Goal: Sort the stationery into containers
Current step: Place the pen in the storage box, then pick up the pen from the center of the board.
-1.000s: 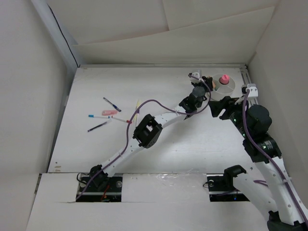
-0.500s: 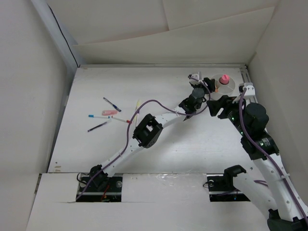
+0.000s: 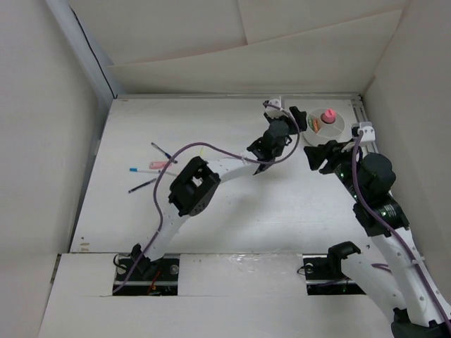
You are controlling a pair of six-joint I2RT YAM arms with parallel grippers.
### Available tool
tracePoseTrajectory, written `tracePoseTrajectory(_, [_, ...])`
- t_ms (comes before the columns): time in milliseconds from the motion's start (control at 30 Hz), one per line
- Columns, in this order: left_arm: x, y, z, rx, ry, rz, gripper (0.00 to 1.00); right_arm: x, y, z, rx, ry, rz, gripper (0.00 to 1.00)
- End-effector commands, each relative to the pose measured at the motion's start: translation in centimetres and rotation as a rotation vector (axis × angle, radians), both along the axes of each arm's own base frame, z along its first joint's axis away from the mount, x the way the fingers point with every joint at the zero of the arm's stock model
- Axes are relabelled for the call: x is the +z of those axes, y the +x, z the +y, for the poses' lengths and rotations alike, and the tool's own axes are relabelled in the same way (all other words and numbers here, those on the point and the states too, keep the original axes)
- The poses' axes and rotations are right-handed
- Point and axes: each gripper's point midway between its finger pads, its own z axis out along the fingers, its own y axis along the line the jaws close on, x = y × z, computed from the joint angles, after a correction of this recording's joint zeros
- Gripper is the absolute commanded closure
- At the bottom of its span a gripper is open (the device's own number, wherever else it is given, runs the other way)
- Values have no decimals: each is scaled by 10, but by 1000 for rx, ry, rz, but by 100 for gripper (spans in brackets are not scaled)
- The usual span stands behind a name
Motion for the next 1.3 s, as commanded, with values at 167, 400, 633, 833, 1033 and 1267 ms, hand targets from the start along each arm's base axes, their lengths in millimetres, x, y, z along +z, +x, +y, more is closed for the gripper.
tracePoseTrajectory(167, [53,-10,112,54,-186,120,61,-7,7,22,117,-1,-19,79])
tracePoseTrajectory(400, [6,-50,227,302,-97,322,76,-59,18,84,294,-37,103,94])
tracePoseTrajectory(633, [-39,-102,346,494,-48,525,78,-102,6,154,432,-173,180,94])
tracePoseTrajectory(833, [-41,-121,411,628,-151,559,66,-157,14,175,422,-277,242,94])
tracePoseTrajectory(1033, [-47,-106,464,739,-93,666,66,-171,11,185,483,-310,284,87])
tracePoseTrajectory(1267, [-100,-96,482,739,-107,791,68,-161,5,191,518,-288,257,83])
